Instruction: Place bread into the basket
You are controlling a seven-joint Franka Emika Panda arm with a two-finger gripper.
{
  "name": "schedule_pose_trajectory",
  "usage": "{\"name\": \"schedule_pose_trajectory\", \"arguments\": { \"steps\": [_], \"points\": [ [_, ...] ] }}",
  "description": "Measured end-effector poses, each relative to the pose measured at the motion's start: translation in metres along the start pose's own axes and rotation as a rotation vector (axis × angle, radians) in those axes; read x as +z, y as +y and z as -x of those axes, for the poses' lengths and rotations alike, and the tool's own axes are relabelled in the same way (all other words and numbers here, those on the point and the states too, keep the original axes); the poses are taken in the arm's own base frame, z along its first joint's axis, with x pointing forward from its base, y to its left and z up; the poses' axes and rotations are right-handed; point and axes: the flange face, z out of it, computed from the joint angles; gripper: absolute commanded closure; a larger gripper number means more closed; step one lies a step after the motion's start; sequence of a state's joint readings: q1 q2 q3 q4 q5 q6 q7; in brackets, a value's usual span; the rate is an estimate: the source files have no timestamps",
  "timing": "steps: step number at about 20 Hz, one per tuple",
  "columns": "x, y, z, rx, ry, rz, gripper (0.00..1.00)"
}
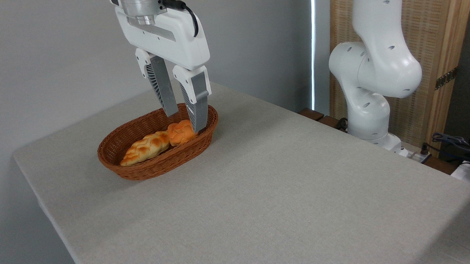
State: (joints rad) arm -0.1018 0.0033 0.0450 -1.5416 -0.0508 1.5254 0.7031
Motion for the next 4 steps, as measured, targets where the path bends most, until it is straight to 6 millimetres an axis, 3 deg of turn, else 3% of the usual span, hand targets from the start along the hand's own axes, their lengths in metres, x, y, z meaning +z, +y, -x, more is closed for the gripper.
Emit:
{"name": "schedule_pose_trajectory", "arguments": {
  "steps": [4],
  "points": [
    [0.0021,0.0016,-0.0027,0.007,-0.010,-0.005,0.00]
  ]
}}
